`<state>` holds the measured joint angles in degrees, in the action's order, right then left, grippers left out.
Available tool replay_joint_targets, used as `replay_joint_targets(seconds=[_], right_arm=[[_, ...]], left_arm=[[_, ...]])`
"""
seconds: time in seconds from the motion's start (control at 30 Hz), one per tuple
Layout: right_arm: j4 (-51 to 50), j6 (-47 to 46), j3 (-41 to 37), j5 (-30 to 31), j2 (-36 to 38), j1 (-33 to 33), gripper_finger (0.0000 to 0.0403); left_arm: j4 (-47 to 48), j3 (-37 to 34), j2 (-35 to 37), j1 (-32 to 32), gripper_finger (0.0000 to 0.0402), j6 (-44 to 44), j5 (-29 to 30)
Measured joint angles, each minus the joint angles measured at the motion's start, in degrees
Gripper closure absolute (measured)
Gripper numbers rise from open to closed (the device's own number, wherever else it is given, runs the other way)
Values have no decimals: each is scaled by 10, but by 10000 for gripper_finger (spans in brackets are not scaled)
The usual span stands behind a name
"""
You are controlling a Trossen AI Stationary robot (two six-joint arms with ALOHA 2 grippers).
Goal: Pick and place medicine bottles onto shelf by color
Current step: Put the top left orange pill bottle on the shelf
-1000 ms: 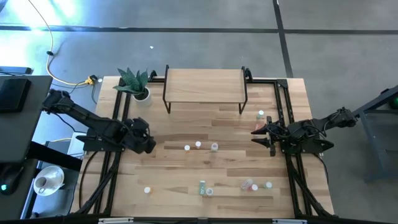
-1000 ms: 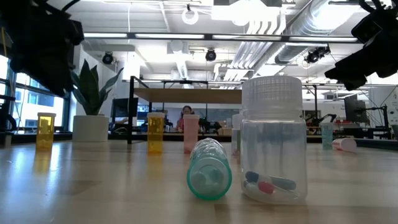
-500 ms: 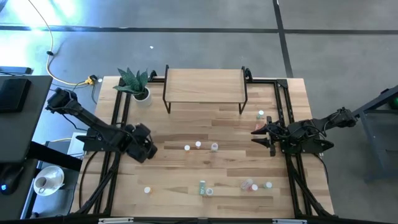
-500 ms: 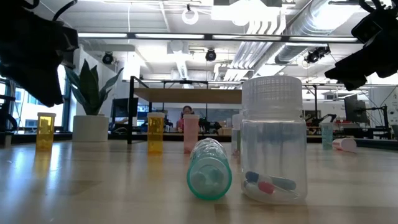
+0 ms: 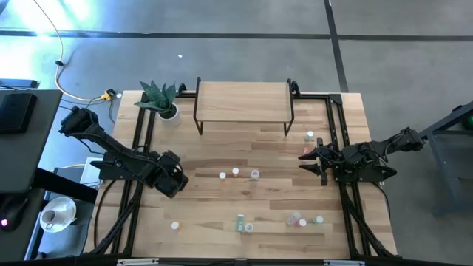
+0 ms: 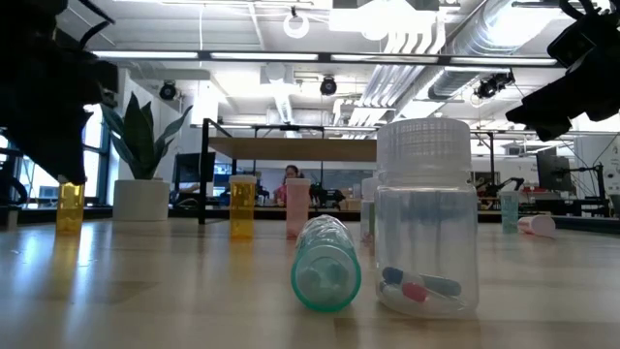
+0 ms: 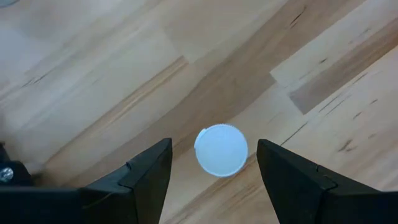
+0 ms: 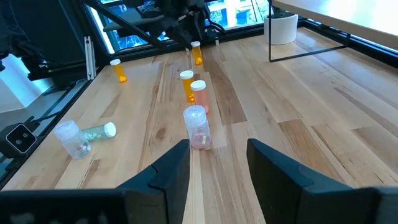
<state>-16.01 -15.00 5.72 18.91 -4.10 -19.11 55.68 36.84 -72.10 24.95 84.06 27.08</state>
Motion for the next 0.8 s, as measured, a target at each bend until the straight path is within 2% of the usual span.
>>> replay_joint_targets(seconds=[0.3, 0.8], right_arm=[[0, 0, 0, 0, 0, 0, 254], [0, 0, 0, 0, 0, 0, 254]], left_arm=[[-3, 0, -29, 0, 184, 0, -1], [-7, 0, -32, 0, 295, -2, 0]])
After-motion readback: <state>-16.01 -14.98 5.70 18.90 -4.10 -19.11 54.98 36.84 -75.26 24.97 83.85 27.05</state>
